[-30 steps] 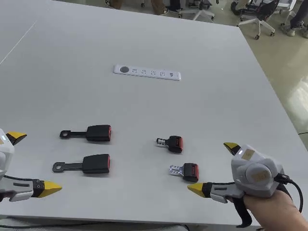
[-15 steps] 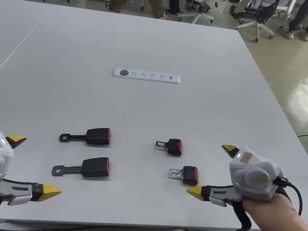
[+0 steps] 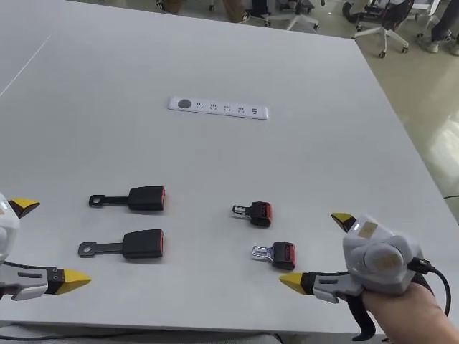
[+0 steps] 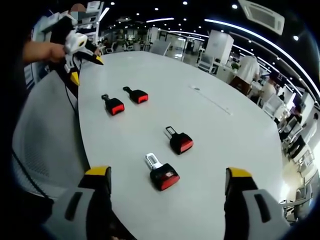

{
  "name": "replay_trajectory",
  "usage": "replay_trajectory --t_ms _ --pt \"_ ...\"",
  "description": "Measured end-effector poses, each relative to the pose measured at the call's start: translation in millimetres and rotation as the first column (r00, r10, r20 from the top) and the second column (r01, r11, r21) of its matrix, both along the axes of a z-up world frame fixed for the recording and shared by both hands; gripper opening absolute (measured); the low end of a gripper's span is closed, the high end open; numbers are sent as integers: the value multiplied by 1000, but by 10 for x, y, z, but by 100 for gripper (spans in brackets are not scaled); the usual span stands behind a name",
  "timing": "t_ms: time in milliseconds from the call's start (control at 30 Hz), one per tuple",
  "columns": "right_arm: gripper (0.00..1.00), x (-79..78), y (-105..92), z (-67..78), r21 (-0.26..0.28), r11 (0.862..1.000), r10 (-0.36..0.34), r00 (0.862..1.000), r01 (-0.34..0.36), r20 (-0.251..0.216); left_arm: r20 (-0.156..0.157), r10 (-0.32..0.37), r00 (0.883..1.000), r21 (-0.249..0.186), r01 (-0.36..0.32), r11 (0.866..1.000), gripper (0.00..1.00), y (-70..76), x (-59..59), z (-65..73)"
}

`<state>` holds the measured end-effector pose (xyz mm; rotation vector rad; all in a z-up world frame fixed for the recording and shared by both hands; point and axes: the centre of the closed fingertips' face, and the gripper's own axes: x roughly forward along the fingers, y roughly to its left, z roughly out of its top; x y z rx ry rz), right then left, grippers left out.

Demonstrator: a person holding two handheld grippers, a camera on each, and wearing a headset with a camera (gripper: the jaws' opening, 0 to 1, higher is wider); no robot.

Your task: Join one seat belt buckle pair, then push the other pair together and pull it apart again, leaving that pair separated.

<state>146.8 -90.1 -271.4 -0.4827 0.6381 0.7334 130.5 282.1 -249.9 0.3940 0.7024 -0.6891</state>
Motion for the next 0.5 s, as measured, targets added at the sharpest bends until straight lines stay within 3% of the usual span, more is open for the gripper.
replay_trajectory --t_ms 267,500 --pt "96 21 15 46 31 999 -21 1000 21 0 12 9 1000 0 -9 1000 97 31 -2 27" --pt "97 -10 15 2 3 1000 -1 1000 1 -8 10 3 1000 12 -3 1000 95 41 -13 10"
